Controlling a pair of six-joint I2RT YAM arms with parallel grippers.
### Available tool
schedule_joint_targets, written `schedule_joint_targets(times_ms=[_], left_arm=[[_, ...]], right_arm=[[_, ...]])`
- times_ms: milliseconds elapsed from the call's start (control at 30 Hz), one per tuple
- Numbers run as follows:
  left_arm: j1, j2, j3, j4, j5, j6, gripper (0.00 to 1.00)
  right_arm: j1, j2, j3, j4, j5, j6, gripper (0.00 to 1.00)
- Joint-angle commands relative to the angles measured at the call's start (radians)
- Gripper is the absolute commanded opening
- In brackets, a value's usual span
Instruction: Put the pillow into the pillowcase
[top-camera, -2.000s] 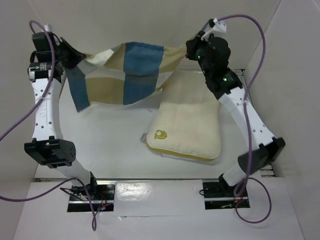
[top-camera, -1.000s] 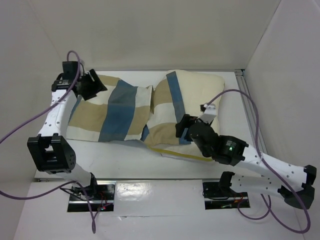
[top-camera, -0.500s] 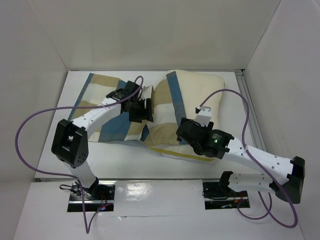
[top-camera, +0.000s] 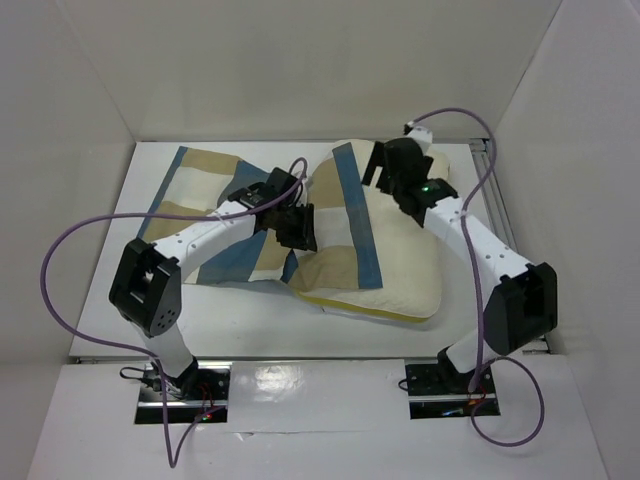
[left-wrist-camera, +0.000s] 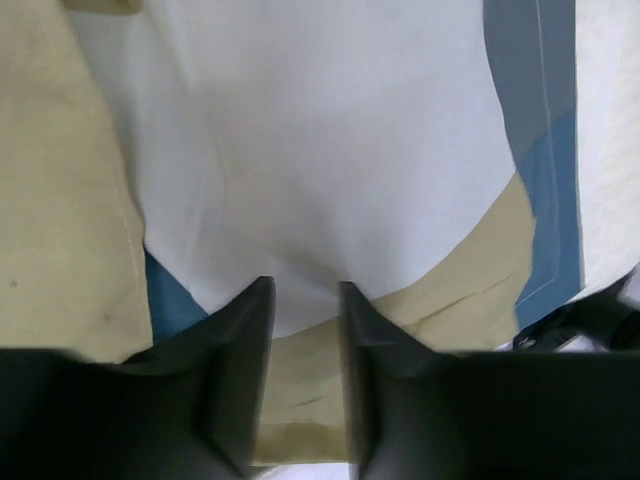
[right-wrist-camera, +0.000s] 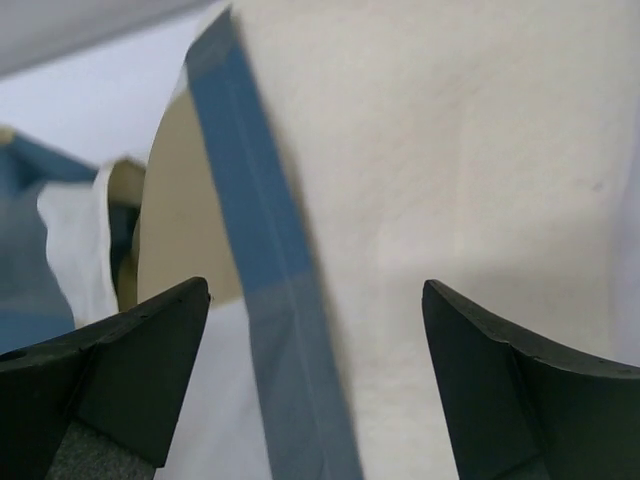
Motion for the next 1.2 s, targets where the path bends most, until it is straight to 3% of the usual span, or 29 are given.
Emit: schedule_joint_targets(times_ms=[0, 67, 100, 200, 367, 500, 533, 600, 633, 700, 867, 1033, 1167], left_arm=[[-0.018, 0.017, 0.04, 0.014, 0.04, 0.015, 0.39], [-0.018, 0.026, 0.029, 0.002, 0.04, 0.015, 0.04], [-0.006, 0.026, 0.029, -0.012, 0.018, 0.015, 0.0], [0.068, -0.001, 0.001, -0.022, 0.009, 0.025, 0.0], [0.209, -0.104, -0.036, -0.002, -0.017, 0.015, 0.0], [0.266, -0.124, -0.025, -0.061, -0.103, 0.015, 0.01], [0.281, -0.124, -0.025, -0.061, -0.123, 0.003, 0.08], [0.339, -0.133, -0.069, -0.086, -0.204, -0.044, 0.48], [0.356, -0.133, -0.086, -0.097, -0.222, -0.053, 0.97], [0.404, -0.143, -0.136, -0.126, -0.307, -0.084, 1.0], [0.481, -0.247, -0.323, -0.155, -0.359, -0.217, 1.0], [0.554, -0.397, -0.543, -0.088, -0.355, -0.284, 1.0], [0.576, -0.332, -0.579, 0.023, -0.29, -0.323, 1.0]], right_arm=[[-0.105, 0.012, 0.098, -0.032, -0.117, -0.063, 0.94], [-0.158, -0.028, 0.043, -0.064, -0.139, -0.049, 0.94], [-0.174, -0.049, 0.016, -0.092, -0.157, -0.049, 0.94], [-0.194, -0.149, -0.118, -0.141, -0.22, -0.024, 0.95], [-0.117, -0.311, -0.323, -0.216, -0.277, 0.066, 0.96], [-0.016, -0.37, -0.395, -0.308, -0.2, 0.153, 0.98], [-0.016, -0.37, -0.406, -0.318, -0.2, 0.164, 0.98], [-0.001, -0.396, -0.428, -0.318, -0.2, 0.173, 0.98], [0.024, -0.396, -0.428, -0.306, -0.219, 0.173, 0.98], [0.045, -0.396, -0.428, -0.267, -0.242, 0.161, 0.98], [0.156, -0.307, -0.344, -0.247, -0.223, 0.141, 0.98], [0.264, -0.234, -0.264, -0.227, -0.176, 0.112, 0.99], [0.343, -0.091, -0.172, -0.227, -0.145, 0.065, 0.99]])
